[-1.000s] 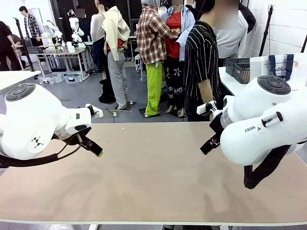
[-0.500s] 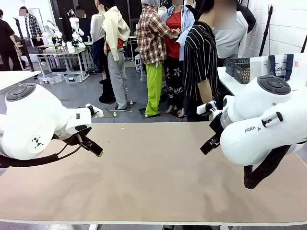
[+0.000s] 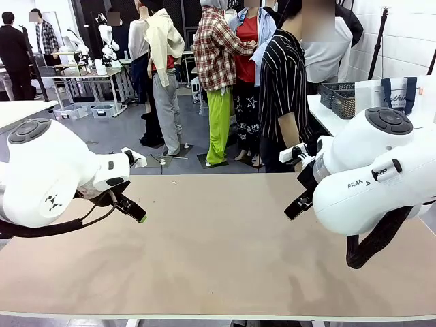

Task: Transfer purchased items from the store into the shopping bag.
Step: Open the Reusable shopping bag in the center of the table.

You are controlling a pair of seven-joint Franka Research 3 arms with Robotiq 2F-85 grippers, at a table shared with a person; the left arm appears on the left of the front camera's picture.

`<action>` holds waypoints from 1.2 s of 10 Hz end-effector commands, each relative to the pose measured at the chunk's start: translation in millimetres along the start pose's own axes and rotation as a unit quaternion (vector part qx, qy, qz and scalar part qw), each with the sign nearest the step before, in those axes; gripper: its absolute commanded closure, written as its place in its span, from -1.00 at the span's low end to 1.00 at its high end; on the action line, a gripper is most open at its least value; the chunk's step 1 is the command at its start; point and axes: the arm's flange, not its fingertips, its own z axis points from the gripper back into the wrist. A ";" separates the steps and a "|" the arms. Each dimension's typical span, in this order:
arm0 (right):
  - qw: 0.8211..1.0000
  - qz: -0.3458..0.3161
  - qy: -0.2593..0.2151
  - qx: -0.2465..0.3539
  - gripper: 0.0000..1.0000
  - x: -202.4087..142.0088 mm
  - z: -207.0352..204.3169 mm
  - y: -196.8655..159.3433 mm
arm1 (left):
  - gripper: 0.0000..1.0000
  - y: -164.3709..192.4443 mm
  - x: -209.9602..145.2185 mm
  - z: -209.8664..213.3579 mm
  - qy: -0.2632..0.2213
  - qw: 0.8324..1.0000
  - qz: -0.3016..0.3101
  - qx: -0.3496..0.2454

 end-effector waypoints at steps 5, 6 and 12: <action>0.967 -0.100 -0.171 -0.159 -1.00 20.3 130.5 -86.7 | -1.00 88.3 9.8 151.5 -0.197 0.964 0.066 0.167; 0.952 -0.154 -0.187 -0.187 -1.00 7.2 154.0 -122.6 | -1.00 115.7 -5.2 169.3 -0.188 0.957 0.097 0.198; 0.857 -0.418 -0.209 -0.219 -1.00 -183.8 180.8 -282.4 | -1.00 234.7 -149.6 205.5 -0.066 0.886 0.338 0.312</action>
